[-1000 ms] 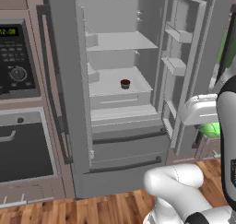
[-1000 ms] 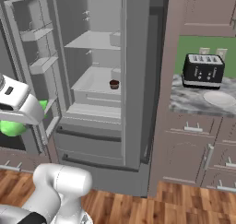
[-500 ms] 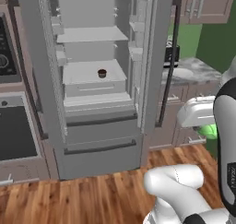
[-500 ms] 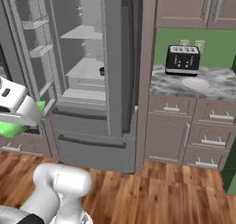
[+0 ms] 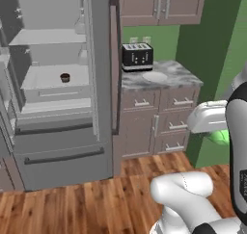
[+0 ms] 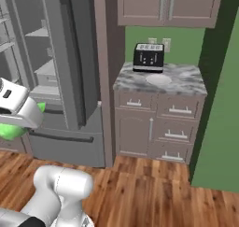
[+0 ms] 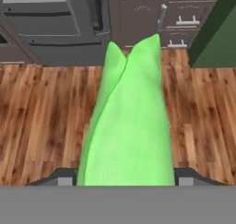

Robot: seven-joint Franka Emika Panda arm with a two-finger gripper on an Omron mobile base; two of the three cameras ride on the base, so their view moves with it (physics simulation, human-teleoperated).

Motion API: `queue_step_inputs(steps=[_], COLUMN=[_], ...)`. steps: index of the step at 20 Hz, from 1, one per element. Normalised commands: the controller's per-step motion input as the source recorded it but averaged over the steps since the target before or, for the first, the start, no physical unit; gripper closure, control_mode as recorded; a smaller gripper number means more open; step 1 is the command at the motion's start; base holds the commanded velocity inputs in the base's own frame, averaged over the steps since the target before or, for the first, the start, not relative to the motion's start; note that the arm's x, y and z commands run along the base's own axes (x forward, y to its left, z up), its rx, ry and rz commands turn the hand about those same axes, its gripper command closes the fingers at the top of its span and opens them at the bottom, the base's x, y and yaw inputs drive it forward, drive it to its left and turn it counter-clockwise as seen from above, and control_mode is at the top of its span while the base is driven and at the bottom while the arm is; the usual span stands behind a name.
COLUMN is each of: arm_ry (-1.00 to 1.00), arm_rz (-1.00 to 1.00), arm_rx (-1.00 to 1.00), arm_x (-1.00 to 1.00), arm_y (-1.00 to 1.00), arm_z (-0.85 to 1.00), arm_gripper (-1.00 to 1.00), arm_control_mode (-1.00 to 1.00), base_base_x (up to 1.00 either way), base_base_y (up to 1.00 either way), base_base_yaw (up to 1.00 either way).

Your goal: Pick corn from the fridge and place it on the plate on the counter.

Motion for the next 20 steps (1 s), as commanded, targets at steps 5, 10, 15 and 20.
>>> queue_step_inputs(steps=[5, 10, 15, 20], arm_ry=[0.0, 0.0, 0.0, 0.0], arm_rz=[0.0, 0.0, 0.0, 0.0], arm_rx=[0.0, 0.0, 0.0, 0.0], arm_x=[0.0, 0.0, 0.0, 0.0], arm_y=[0.0, 0.0, 0.0, 0.0], arm_z=[0.0, 0.0, 0.0, 0.0], arm_gripper=[1.0, 1.0, 1.0, 1.0], arm_control_mode=[1.0, 1.0, 1.0, 1.0], base_base_x=[0.09, 0.69, 1.0, 1.0], base_base_y=[-1.0, -1.0, -0.79, -0.09], base_base_yaw=[-0.04, -0.02, 0.0, 0.02])
